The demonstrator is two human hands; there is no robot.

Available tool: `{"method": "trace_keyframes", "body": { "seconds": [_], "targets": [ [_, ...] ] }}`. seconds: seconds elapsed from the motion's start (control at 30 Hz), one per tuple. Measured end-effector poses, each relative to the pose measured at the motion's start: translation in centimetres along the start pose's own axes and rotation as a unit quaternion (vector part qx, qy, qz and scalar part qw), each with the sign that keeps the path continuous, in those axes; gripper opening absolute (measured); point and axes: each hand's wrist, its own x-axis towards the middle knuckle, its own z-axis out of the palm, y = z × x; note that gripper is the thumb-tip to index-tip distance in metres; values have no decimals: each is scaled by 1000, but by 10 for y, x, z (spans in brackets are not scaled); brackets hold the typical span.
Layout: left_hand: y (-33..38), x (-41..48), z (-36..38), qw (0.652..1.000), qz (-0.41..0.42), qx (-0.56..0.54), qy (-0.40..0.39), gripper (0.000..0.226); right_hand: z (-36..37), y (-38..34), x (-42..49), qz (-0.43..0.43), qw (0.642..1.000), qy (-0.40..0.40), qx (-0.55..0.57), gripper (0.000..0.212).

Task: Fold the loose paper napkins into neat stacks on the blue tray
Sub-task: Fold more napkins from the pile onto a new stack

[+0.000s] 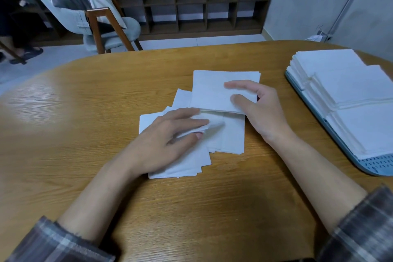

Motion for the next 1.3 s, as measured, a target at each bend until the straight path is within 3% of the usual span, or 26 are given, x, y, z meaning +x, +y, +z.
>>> {"method": "trace_keyframes", "body": {
  "seconds": [0.07, 0.23, 0.47, 0.67, 0.87, 1.0, 1.13, 1.2, 1.3],
  "targets": [
    [-1, 0, -2, 999, 16, -22, 26, 26, 0, -1, -1, -10, 1000, -13, 7, 30],
    [-9, 4, -6, 980, 13, -76, 181, 18, 0, -3, -3, -37, 998, -38, 27, 25],
    [-7, 3, -3, 993, 12, -81, 84, 45, 3, 0, -4, -45, 997, -66, 21, 24],
    [-3, 1, -7, 988, 9, -117, 101, 64, 3, -2, -5, -41, 997, -70, 19, 23],
    [1, -1, -10, 987, -7, -144, 75, 49, 4, -3, -6, -49, 995, -79, 18, 23],
    [-3, 2, -6, 986, 43, -87, 134, 45, 4, -6, -7, -48, 994, -93, 14, 25],
    [0, 5, 0, 974, 104, -36, 196, 22, 13, -9, -14, -55, 990, -132, 16, 21],
    [1, 6, 2, 968, 107, -24, 228, 18, 18, -8, -14, -60, 993, -106, 11, 8],
    [1, 5, -2, 960, 68, -43, 269, 24, 13, -6, -10, -23, 999, -14, 44, 10]
  ]
}}
